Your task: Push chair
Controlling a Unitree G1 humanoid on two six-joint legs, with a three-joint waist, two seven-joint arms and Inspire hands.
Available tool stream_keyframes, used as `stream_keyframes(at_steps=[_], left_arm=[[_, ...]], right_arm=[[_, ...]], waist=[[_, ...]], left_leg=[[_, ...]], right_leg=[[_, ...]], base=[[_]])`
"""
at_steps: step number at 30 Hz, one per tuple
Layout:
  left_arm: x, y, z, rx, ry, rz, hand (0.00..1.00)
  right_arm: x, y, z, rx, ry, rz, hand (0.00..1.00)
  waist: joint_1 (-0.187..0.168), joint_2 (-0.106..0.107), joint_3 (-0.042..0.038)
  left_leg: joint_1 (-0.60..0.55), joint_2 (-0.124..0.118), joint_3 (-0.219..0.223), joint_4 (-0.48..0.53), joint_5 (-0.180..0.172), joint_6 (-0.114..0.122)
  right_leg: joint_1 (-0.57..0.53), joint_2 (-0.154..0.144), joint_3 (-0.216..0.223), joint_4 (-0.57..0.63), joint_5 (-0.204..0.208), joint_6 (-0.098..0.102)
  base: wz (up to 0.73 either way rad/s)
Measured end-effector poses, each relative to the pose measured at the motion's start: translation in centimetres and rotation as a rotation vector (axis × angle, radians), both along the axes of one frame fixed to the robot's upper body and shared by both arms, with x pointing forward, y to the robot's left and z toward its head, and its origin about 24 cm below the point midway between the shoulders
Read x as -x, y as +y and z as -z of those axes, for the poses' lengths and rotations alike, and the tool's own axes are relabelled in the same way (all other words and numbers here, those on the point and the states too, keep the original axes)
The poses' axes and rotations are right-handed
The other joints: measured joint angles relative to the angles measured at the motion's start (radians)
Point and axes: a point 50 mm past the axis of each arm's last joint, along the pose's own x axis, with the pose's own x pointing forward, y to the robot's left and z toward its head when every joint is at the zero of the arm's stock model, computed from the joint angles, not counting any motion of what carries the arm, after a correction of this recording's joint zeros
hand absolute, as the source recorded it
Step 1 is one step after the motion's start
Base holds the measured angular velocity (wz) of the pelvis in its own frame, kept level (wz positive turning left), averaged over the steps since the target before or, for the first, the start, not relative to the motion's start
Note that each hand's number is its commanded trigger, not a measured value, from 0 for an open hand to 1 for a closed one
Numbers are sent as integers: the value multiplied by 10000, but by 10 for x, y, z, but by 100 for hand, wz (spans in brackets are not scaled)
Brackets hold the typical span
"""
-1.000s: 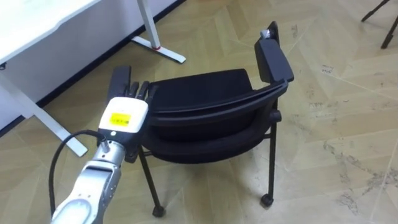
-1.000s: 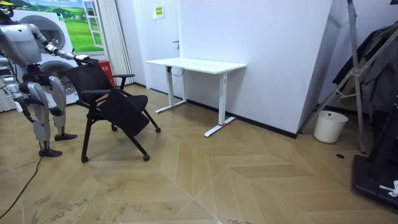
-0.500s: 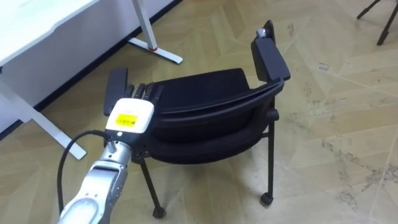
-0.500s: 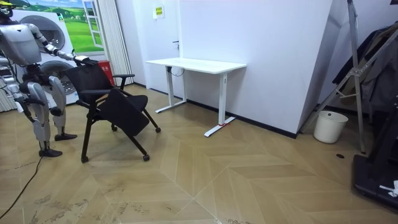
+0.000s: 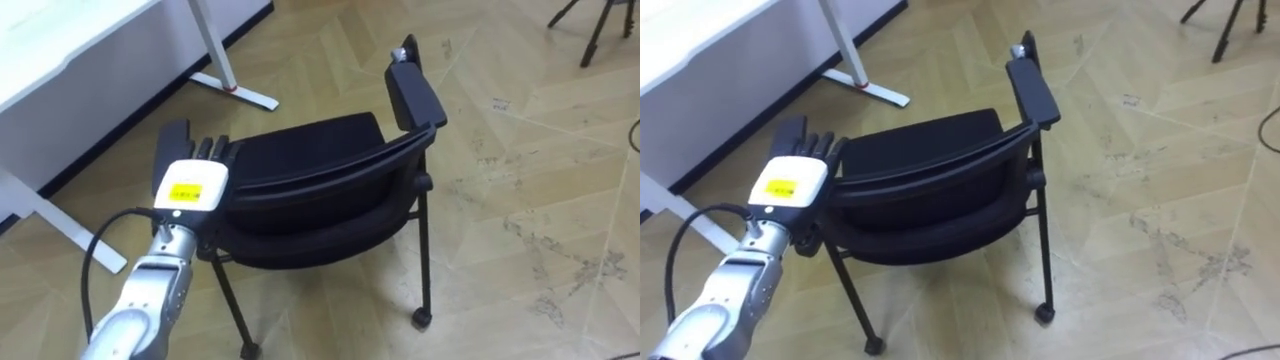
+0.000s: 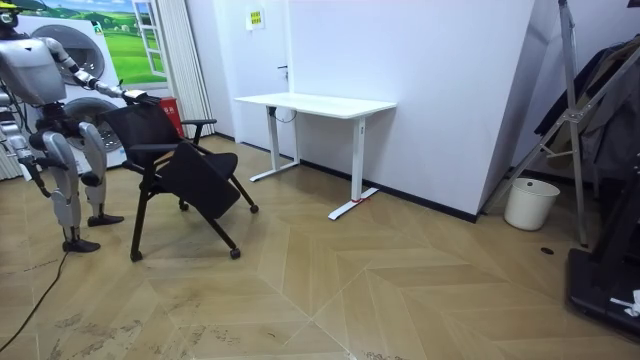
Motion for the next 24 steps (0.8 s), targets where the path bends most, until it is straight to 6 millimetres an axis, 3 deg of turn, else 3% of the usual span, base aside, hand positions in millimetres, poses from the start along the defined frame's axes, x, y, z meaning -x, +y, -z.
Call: stream_keyframes(at_steps=[6,11,13,14,15,16,17,24], left_arm=[[-4,6,7,276,232,-371,0],[-2,6,15,539,451,-674,0],[-2,6,17,599,528,-744,16],[-2,6,17,601,548,-752,60],[-1,7,18,600,578,-771,60],[-1,7,18,589,610,-783,91],[-2,7,18,584,618,-788,100],[-3,8,18,598,773,-845,100]], right_arm=[[1,0,0,-84,26,-219,0],[3,1,1,-140,86,-266,0],[3,1,1,-235,41,-337,0],[3,1,1,-246,33,-349,0],[2,1,0,-277,-7,-320,0],[2,1,0,-280,-14,-294,0],[3,1,0,-287,-6,-272,0],[4,-3,0,-377,18,-75,0]], waist=[[-75,-28,14],[-59,-90,-31],[-61,-131,-46],[-70,-139,-51],[-75,-146,-56],[-79,-149,-57],[-83,-150,-58],[-52,-53,-75]], left_leg=[[102,1,8,-1,0,0],[222,2,141,-26,0,0],[295,10,179,-27,0,0],[302,11,184,-26,0,0],[306,11,193,-27,0,0],[308,11,205,-27,0,0],[309,12,210,-27,0,0],[326,12,250,-41,0,0]], right_leg=[[35,6,68,42,2,-2],[124,12,78,49,2,-2],[193,16,81,44,2,-1],[205,16,80,41,2,-1],[209,17,83,40,2,-1],[209,17,87,40,2,-1],[209,17,88,40,2,-1],[210,28,160,4,-1,2]], base=[[-3],[-4],[0],[0],[0],[0],[0],[-2]])
